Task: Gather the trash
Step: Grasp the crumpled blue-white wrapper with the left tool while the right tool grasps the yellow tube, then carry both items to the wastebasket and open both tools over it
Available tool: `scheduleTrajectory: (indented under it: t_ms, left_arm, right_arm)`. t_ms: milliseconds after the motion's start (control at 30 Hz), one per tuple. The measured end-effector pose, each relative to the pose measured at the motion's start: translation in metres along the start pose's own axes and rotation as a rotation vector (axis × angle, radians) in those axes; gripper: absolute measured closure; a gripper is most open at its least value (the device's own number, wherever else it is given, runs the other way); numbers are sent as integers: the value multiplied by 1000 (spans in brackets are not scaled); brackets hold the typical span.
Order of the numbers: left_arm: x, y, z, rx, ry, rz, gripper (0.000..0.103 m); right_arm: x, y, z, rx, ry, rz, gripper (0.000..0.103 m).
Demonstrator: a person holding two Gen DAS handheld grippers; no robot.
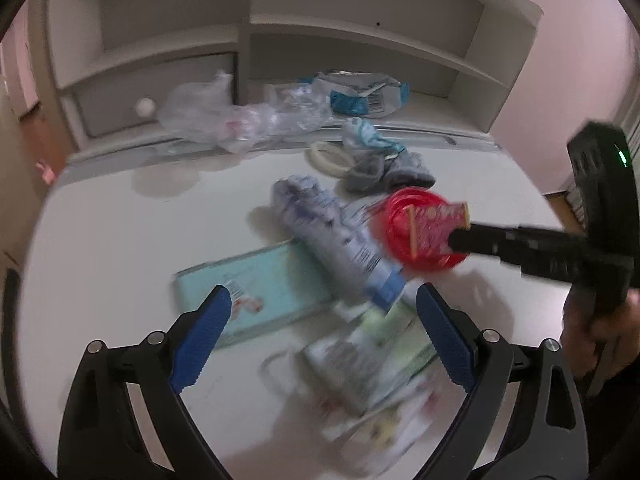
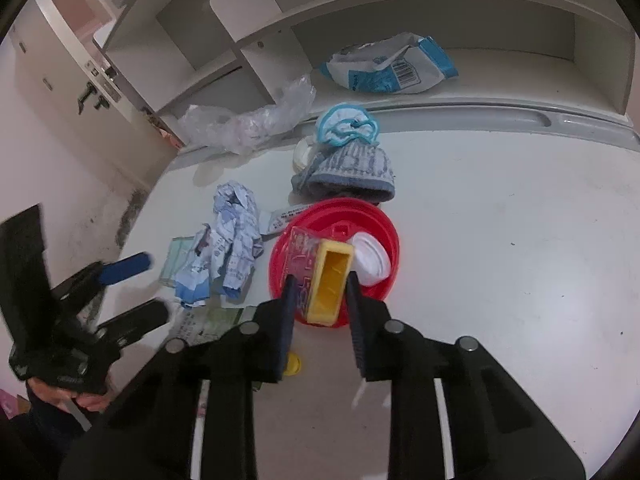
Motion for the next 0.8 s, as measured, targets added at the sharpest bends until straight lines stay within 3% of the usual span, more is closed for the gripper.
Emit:
scheduleTrajectory:
  t_ms: [233,333,367,467,600,800]
  left_arm:
    - [-18,-29,24,34,1,14,16]
    - [-22,-40,25,62,-2,27,43]
    - [-22,-41,25,72,1,22,61]
    - [-24,-38,25,57,10,21,63]
    - [-39,-5,27,-53,-42,90,64]
    - [-110,41,21,-167,-204,27,64]
  right_arm:
    - [-6,42,-7,-91,-18,28,86]
    - [-8,56,-12,-107,-18,29,86]
    - [-8,61,-13,-114,-17,25,86]
    - [-14,81,-22,-151,-25,9,86]
    - [-29,115,-42,-202,-62,-34,86]
    - [-74,182,-97,-299,-180,-148,86]
Point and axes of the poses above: each gripper's, at about its wrist camera, not at the fingertips, and y roughly against the way its jaws point, x to its left, z to its top, the point moved 1 cm from there along -y, roughly the way its jaws point, and after that the axes turned 4 degrees about z, right-handed, at the moved point
